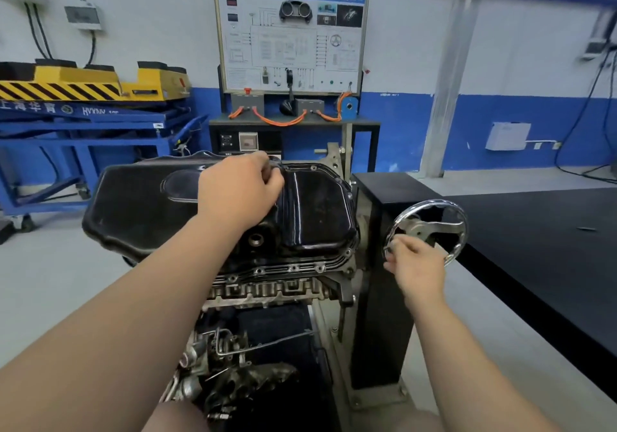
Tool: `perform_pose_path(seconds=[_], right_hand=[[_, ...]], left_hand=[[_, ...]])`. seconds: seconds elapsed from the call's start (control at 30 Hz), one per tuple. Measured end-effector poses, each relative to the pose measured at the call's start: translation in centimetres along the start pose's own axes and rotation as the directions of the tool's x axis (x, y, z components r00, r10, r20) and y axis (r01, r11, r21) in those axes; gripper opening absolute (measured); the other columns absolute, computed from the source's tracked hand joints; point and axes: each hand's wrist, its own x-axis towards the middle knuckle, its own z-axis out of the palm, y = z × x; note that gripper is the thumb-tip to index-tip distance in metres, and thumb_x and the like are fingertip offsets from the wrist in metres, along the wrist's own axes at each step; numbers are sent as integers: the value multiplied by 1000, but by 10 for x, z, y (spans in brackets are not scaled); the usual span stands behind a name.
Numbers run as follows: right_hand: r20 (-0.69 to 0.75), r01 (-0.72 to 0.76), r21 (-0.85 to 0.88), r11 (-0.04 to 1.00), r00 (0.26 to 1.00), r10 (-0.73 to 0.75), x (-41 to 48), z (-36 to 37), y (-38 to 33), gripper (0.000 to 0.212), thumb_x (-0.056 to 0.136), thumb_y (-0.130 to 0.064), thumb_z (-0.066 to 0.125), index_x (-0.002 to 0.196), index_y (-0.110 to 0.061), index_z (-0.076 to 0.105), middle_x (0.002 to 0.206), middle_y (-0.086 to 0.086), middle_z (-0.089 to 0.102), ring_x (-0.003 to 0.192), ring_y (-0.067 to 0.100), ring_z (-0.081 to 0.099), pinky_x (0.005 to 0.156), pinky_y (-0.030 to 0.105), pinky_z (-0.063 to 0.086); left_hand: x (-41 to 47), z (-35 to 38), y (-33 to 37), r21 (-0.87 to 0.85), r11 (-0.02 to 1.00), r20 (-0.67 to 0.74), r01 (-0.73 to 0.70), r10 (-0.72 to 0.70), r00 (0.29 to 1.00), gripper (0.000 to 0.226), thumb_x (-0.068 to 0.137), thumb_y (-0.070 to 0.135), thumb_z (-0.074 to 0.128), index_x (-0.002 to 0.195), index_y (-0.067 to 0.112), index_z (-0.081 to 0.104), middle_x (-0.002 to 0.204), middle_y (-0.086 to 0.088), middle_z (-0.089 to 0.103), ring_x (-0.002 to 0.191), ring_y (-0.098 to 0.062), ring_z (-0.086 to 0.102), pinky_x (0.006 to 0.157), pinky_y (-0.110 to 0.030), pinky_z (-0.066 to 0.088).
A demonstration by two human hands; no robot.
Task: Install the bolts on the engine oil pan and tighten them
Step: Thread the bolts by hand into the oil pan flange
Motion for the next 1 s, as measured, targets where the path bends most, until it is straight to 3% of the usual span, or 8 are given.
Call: perform_pose_path(seconds=[0.13,0.2,0.3,0.43,0.63,0.7,0.9,1.0], right_hand=[[219,149,-308,940,972,-83,2,12,16,22,89,-11,60,108,-13,71,87,-1,72,84,16,68,87,40,55],[272,226,-366,903,954,-129,0,22,15,20,88,-13,61,105,-17,72,87,-4,72,83,13,67,85,35,54],[379,371,-554,746,910,-171,-1,30,15,23,91,-20,59,111,-20,71,97,-3,71,84,11,62,82,26,50],[418,440,-686,579,890,-182,-3,32,10,25,92,-19,53,111,-20,69,99,2,70,92,21,64,82,30,51],[414,449,-803,391,893,-176,-7,42,-1,18,87,-17,49,93,-14,66,89,9,65,86,33,62,73,34,52],[404,440,-791,425,898,-177,-7,45,-2,17,88,-17,50,93,-14,66,88,9,65,85,33,61,72,34,52],[312,351,-588,729,930,-196,-12,45,13,21,92,-21,56,106,-18,71,80,2,69,86,22,61,81,32,50],[288,327,-529,783,937,-197,-14,45,19,22,93,-18,56,109,-18,72,77,1,69,80,17,63,78,29,51]], left_hand=[[0,3,-2,-18,1000,-28,-3,2,1000,31,85,45,47,65,22,48,50,8,45,49,-9,39,45,-21,19],[0,4,-3,-16,1000,-35,-3,2,999,31,85,45,47,64,23,47,49,8,45,48,-7,37,45,-20,18],[0,5,-4,-15,1000,-37,2,-3,999,32,86,46,47,65,23,48,50,9,46,49,-8,38,46,-20,18],[0,5,-4,-30,1000,-46,-2,1,999,31,86,45,47,65,22,49,50,8,46,49,-7,39,45,-21,18],[0,4,-3,-48,999,-51,-5,3,999,31,87,43,48,65,21,50,48,9,44,47,-1,35,45,-20,18],[-1,4,-3,-53,999,-58,-10,7,998,30,87,43,48,65,22,50,48,9,43,47,1,33,45,-20,17],[-2,3,-4,-63,998,-56,-13,10,998,29,87,43,48,67,23,52,50,10,42,48,1,31,46,-21,14],[-2,3,-3,-75,997,-49,-17,13,999,29,88,42,48,67,23,52,50,9,43,47,0,33,46,-21,16]])
